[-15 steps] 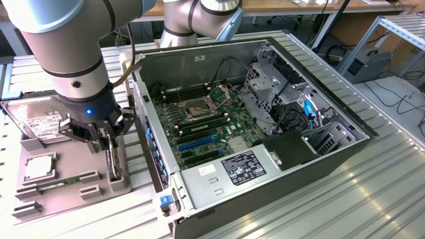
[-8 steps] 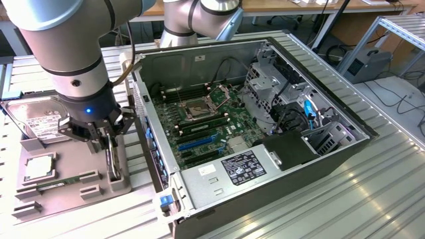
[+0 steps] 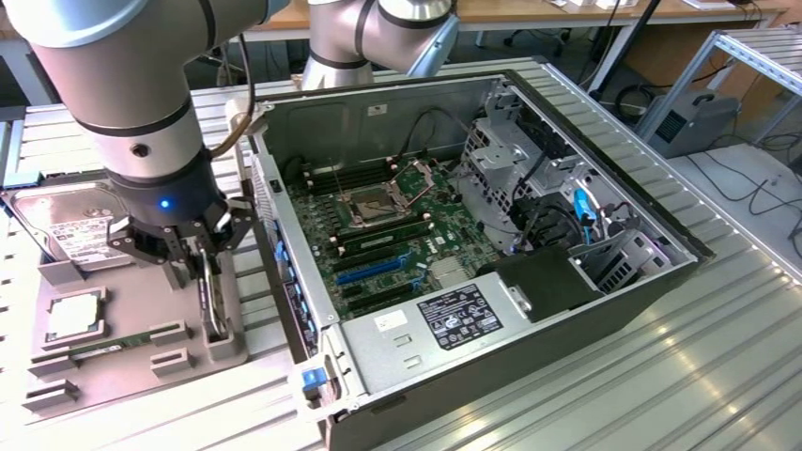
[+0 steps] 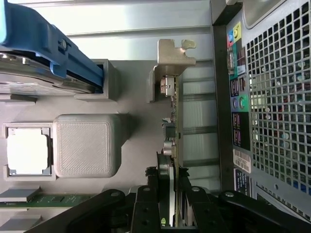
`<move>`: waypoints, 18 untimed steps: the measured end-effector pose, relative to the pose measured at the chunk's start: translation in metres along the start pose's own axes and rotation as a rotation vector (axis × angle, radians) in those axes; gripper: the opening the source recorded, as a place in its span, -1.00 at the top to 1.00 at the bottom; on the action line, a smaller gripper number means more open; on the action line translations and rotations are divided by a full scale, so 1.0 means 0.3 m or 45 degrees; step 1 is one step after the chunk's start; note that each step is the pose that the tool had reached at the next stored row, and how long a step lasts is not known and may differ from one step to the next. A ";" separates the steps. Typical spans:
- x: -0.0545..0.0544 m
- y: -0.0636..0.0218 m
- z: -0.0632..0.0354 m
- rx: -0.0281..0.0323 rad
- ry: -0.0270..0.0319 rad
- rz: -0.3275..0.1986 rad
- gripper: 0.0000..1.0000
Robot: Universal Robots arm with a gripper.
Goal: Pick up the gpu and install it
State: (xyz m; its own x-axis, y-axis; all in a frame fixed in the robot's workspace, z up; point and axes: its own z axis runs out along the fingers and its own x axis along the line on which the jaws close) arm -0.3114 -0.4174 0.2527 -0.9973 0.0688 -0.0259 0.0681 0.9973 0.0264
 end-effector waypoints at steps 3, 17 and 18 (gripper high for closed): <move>0.000 0.000 -0.007 0.0000 0.0000 0.000 0.47; -0.001 0.001 -0.046 0.0000 0.0000 0.000 0.47; -0.001 0.001 -0.049 0.0000 0.0000 0.000 0.47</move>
State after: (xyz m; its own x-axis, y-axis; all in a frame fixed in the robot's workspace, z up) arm -0.3114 -0.4174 0.2672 -0.9973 0.0688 -0.0259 0.0681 0.9973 0.0264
